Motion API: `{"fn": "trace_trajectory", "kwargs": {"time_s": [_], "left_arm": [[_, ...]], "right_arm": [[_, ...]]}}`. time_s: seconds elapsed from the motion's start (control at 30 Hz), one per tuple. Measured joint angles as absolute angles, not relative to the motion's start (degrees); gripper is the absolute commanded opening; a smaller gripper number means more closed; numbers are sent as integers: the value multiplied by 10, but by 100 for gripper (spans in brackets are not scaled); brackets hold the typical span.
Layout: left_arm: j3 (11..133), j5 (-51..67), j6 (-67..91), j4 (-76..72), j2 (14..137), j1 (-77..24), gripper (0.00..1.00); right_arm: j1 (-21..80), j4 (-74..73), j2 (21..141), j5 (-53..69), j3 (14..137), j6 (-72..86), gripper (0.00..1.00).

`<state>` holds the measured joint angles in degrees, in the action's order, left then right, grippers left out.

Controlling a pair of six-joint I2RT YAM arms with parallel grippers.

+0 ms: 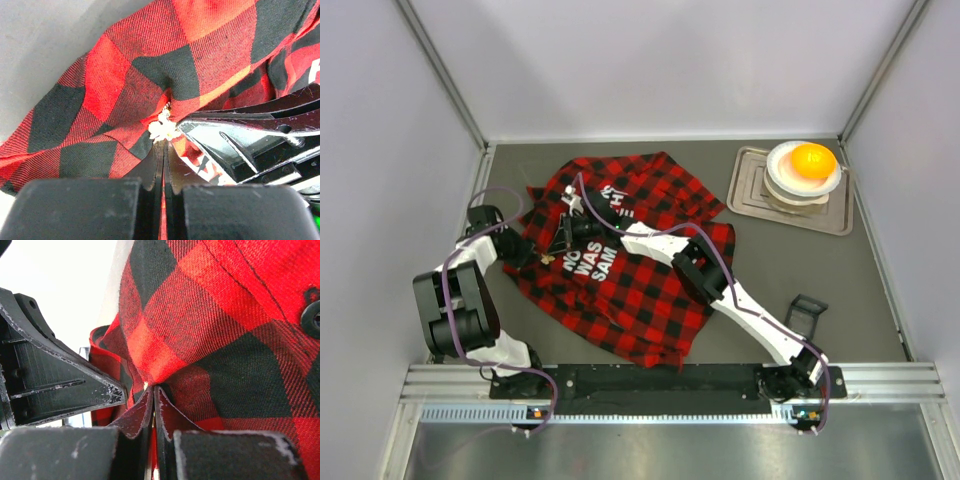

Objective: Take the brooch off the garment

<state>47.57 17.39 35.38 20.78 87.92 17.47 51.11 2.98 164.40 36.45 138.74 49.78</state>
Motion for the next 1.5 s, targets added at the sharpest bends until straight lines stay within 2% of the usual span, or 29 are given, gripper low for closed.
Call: {"fn": "trace_trajectory", "kwargs": {"time_s": [0.07,0.1,0.2,0.4,0.73,0.87,1.0,1.1,1.33,1.5], "left_arm": [[476,174,356,208,879,175,4],[475,173,358,207,878,175,18],[460,168,371,198,861,176,32],[432,166,407,178,826,185,40],[422,182,449,120,880,189,42],[413,186,459,102,884,190,34],[408,190,468,84,888,190,17],[406,191,470,73,889,190,7],[391,184,465,60,861,191,0],[392,175,446,74,853,191,0]], "right_arm": [[512,24,1643,360,1388,497,0],[512,22,1643,359,1388,498,0],[511,27,1643,360,1386,511,0],[502,92,1647,388,1368,587,0],[501,120,1647,394,1357,614,0],[500,122,1647,394,1357,616,0],[500,123,1648,396,1357,616,0],[500,123,1648,398,1357,613,0],[500,126,1648,405,1357,580,0],[502,126,1646,409,1357,547,3]]}}
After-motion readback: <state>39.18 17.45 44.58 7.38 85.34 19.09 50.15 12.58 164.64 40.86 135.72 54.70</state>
